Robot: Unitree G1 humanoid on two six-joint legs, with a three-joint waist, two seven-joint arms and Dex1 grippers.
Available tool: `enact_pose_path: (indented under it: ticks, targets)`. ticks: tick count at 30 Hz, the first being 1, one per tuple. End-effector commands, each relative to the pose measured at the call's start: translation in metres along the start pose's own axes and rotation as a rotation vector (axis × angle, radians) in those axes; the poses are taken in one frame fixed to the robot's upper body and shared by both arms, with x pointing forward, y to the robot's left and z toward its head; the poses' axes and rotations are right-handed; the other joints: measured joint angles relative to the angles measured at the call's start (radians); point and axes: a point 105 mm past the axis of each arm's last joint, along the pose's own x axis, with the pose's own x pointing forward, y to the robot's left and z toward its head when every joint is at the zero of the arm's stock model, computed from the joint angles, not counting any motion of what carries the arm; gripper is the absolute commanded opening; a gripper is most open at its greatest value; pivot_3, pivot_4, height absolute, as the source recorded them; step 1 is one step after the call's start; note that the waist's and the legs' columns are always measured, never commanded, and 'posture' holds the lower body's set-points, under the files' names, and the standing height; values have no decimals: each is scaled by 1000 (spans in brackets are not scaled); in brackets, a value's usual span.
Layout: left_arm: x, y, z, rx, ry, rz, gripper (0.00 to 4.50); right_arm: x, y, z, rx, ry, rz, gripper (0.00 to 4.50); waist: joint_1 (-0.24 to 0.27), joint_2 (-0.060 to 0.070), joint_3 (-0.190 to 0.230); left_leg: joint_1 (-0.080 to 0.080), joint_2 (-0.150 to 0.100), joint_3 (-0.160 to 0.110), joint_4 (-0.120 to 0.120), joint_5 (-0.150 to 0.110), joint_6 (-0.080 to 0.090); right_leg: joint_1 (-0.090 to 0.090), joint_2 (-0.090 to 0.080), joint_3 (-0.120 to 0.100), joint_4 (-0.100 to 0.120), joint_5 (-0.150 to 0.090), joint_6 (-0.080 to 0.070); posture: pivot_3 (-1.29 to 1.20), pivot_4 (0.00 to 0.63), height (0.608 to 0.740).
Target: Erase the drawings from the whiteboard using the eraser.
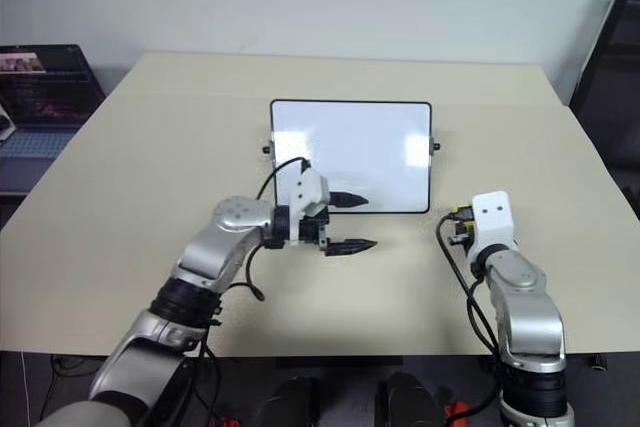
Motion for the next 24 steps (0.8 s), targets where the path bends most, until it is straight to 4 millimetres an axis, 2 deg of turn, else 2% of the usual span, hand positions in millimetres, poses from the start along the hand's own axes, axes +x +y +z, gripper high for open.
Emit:
enact_pose_path:
  ticks: [1,4,10,24]
  targets:
    - [9,1,16,68,-35,-41,4500,-2,-6,8,59,-35,-50,1066,0,0,0,0,0,0,0,0,0,0,2,0,0,0,0,0,150,740]
    - [14,0,20,82,-43,-59,4500,-2,-10,5,132,-23,-71,1066,1,0,0,0,0,0,0,0,0,0,2,0,0,0,0,0,150,740]
    - [18,-3,23,100,-50,-84,4500,0,-16,10,168,-39,-88,1066,1,0,0,0,0,0,0,0,0,0,2,0,0,0,0,0,150,740]
    - [22,-6,29,109,-62,-94,4500,5,-16,4,174,-12,-74,1066,2,0,0,0,0,0,0,0,0,0,2,0,0,0,0,0,150,740]
